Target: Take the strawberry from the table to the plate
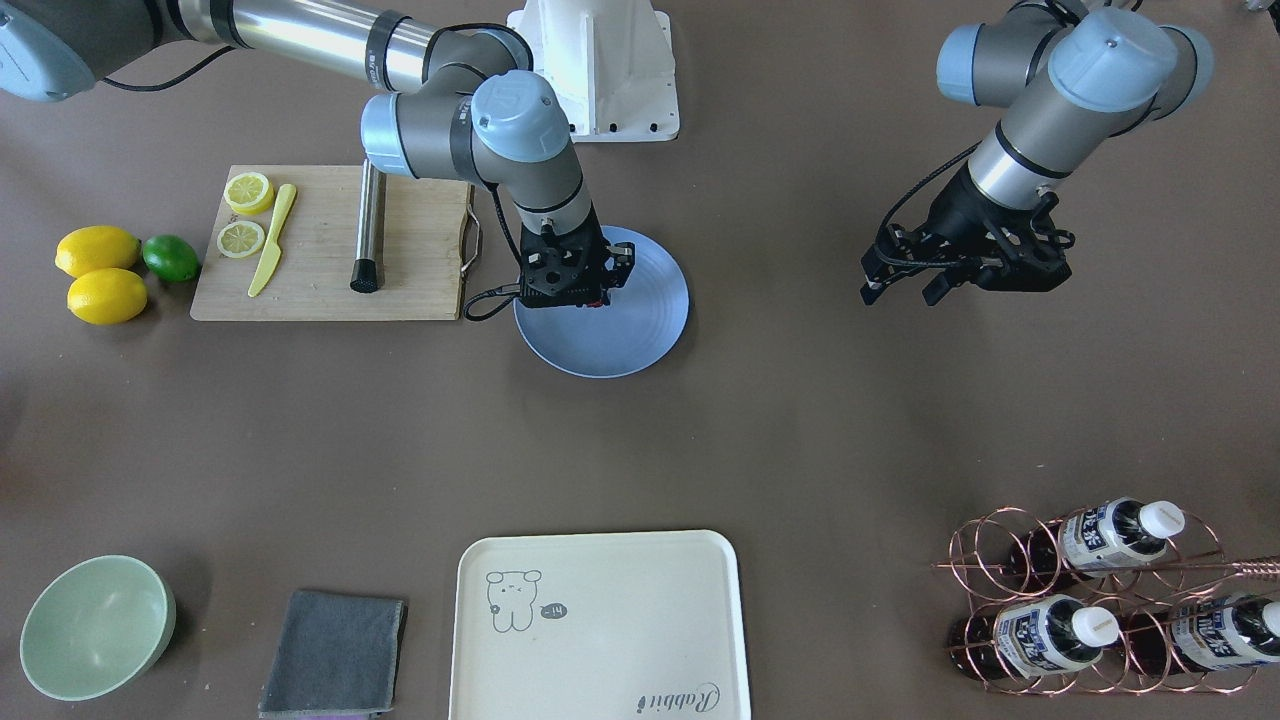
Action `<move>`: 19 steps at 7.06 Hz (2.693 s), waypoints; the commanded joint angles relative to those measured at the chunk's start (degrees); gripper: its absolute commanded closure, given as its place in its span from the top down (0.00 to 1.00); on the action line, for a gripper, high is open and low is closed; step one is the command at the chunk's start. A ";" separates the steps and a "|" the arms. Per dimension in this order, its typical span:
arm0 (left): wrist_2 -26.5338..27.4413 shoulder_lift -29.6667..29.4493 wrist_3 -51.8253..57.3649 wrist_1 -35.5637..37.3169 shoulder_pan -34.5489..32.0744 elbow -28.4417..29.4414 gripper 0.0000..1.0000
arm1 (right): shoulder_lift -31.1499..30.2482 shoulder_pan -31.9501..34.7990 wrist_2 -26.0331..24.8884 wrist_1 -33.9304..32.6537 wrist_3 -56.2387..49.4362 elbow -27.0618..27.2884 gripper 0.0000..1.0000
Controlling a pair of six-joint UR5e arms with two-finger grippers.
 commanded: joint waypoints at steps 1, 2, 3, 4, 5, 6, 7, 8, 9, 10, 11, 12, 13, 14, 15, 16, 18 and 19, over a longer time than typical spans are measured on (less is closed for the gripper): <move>-0.03 0.69 0.10 -0.01 -0.16 -0.50 0.88 | 0.17 -0.47 -0.29 0.14 0.05 -0.66 0.21; -0.03 0.87 0.10 -0.01 -0.16 -0.68 0.88 | 0.17 -0.47 -0.29 0.06 0.05 -0.66 0.41; -0.03 0.87 -0.08 -0.01 -0.16 -0.94 0.90 | 0.08 -0.47 -0.29 0.06 -0.04 -0.66 0.72; -0.03 0.87 -0.34 0.16 -0.16 -1.55 0.90 | 0.08 -0.47 -0.29 0.06 -0.13 -0.58 1.00; -0.03 0.87 -0.17 1.03 -0.25 -1.82 0.90 | 0.08 0.48 0.05 0.06 -0.47 0.38 1.00; -1.68 2.00 0.88 1.91 -2.25 -2.00 0.90 | -1.14 4.15 2.84 -1.25 -0.65 3.35 1.00; -4.75 4.71 9.15 2.01 -6.44 -1.83 0.90 | -5.06 9.23 8.00 -3.00 -2.22 7.30 1.00; -7.21 8.13 17.33 2.01 -10.66 -1.30 0.90 | -10.59 15.03 12.75 -5.11 -9.20 12.21 1.00; -8.28 11.82 25.94 2.10 -14.97 -0.77 0.90 | -16.82 23.00 18.20 -6.87 -21.54 15.22 1.00; -10.99 13.51 32.46 3.66 -19.71 0.45 0.91 | -22.88 32.30 24.69 -7.32 -34.19 15.33 1.00; -13.28 14.57 39.66 7.94 -24.11 0.29 0.91 | -27.47 40.05 27.97 -10.11 -48.15 14.81 1.00; -13.65 15.71 50.00 12.95 -29.20 0.37 0.96 | -32.13 46.75 28.18 -15.71 -65.69 13.85 1.00; -13.48 15.90 59.07 19.70 -34.30 0.55 0.96 | -33.48 53.86 27.92 -23.25 -77.70 12.80 1.00; -13.22 15.90 66.90 25.33 -38.35 0.81 0.96 | -34.45 60.11 27.22 -26.80 -87.39 10.61 1.00; -13.04 15.98 70.81 28.70 -40.30 0.90 0.96 | -35.24 64.35 27.39 -27.01 -95.15 6.24 1.00; -12.86 15.98 71.02 30.29 -40.76 1.68 0.96 | -35.51 66.48 26.87 -26.93 -97.57 4.19 1.00; -12.86 16.16 70.15 30.40 -42.25 3.71 0.97 | -36.30 67.82 26.78 -26.57 -99.62 2.94 1.00; -12.95 17.12 70.23 30.40 -43.04 4.15 0.97 | -36.31 67.91 26.78 -26.57 -99.62 3.03 1.00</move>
